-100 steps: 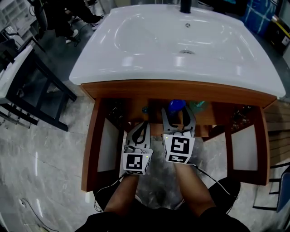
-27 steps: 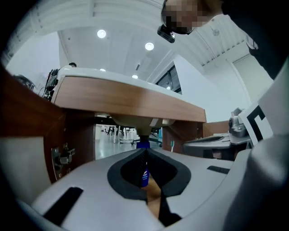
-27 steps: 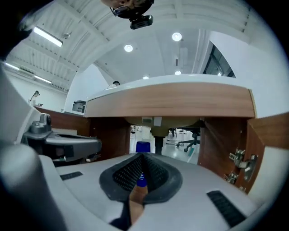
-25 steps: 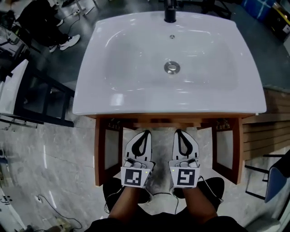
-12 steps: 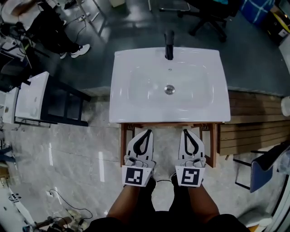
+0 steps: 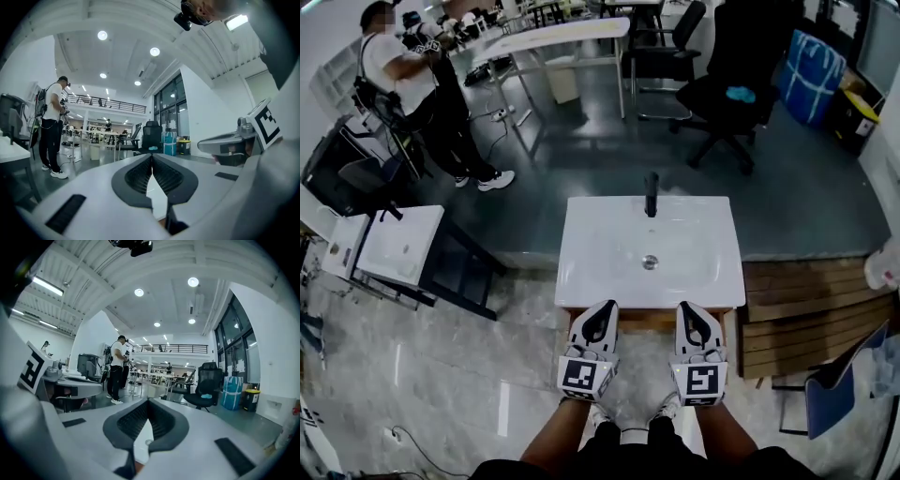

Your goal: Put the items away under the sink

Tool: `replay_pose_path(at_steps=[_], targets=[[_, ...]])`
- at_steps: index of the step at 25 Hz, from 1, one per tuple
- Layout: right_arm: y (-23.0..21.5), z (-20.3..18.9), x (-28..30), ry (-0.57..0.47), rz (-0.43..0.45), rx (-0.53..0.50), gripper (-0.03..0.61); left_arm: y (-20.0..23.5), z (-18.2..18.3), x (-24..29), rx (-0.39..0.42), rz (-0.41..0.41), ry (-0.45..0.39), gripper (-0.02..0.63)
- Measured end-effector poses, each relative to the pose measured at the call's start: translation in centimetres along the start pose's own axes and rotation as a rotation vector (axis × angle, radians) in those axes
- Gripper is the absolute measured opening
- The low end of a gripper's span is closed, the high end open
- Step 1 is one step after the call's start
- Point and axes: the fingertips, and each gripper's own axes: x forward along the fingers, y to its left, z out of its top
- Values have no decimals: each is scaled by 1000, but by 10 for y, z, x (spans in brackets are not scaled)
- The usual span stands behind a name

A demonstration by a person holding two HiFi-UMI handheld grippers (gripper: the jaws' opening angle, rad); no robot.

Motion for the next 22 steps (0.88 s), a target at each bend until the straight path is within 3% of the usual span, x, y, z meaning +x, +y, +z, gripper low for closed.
replay_pose_path(at_steps=[6,22], targets=[[-2,10,-12,-6,16,-71,18,-9,11,-16,17,-11,-10,21],[-1,13,-34,-30,-1,-62,18,-18,30,-32,47,-16,-38,21]])
